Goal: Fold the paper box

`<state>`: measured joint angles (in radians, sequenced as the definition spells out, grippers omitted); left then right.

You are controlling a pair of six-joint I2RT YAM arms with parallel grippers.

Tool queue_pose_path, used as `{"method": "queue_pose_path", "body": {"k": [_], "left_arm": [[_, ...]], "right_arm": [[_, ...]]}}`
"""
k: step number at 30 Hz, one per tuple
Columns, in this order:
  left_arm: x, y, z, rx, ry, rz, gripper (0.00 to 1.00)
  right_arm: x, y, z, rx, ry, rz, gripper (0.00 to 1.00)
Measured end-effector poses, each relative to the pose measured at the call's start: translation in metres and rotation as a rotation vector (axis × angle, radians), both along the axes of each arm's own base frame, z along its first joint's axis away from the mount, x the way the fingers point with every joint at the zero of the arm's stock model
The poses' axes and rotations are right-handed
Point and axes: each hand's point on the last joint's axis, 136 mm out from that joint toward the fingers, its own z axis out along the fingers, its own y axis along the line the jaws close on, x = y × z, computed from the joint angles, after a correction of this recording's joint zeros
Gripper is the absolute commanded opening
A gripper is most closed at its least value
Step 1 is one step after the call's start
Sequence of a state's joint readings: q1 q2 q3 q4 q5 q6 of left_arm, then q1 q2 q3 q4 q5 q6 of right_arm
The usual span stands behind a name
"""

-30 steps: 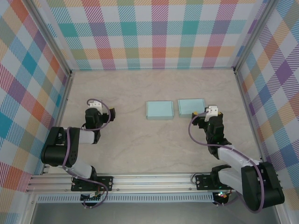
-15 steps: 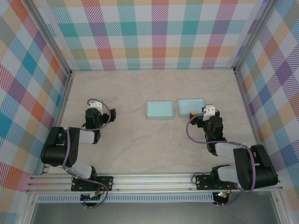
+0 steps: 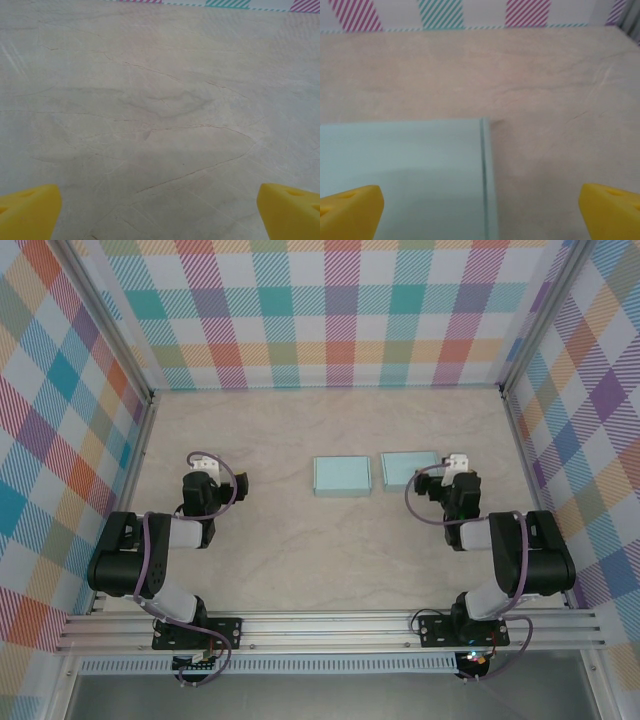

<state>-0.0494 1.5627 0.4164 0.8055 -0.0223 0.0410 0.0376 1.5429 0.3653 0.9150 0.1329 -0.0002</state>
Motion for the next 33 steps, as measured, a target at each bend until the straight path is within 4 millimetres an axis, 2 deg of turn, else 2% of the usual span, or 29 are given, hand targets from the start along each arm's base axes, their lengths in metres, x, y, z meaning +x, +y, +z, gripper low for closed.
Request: {"method": "queue_pose_path", "body": {"k": [4,33], "left_arm": [[0.0000,0.0000,0.0000,0.000,0.000,0.000,1.00],[0.0000,-0.0002,0.0000,0.000,0.000,0.000,1.00]], "right_arm": [[0.0021,-0.0094,0.0013,0.020,0.002,-0.034,1.00],[-0.0005,-0.0094,-0.0054,0.034,0.030,-0.039,1.00]]}}
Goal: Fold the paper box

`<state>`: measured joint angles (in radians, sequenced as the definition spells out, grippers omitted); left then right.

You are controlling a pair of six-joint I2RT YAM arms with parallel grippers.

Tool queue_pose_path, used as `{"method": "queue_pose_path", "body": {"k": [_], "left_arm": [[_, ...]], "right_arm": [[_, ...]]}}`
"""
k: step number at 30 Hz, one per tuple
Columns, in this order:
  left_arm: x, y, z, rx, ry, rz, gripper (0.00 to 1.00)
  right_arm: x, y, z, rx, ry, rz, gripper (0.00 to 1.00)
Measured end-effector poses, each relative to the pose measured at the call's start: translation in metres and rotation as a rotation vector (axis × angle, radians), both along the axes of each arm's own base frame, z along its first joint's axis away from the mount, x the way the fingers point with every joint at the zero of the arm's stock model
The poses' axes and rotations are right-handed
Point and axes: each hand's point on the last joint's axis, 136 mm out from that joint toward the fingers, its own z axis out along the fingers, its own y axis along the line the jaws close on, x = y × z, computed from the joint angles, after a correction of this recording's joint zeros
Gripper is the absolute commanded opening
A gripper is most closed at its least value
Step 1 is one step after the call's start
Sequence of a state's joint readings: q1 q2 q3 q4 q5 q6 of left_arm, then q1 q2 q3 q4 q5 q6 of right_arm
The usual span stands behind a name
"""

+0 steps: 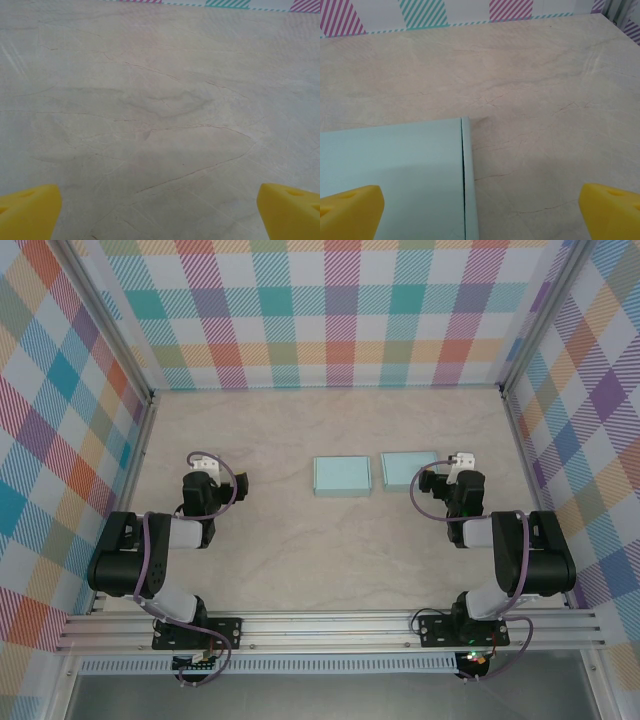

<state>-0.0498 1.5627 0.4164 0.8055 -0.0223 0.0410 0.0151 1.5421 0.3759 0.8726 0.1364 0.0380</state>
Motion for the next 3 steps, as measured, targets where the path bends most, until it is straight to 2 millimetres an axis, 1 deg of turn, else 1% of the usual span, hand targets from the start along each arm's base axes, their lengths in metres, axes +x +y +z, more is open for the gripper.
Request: {"method": "queue_pose_path", "body": {"k": [3], "left_arm": [[0.0000,0.0000,0.0000,0.000,0.000,0.000,1.00]], "right_arm": [[0.0000,0.0000,0.0000,0.000,0.000,0.000,1.00]]}}
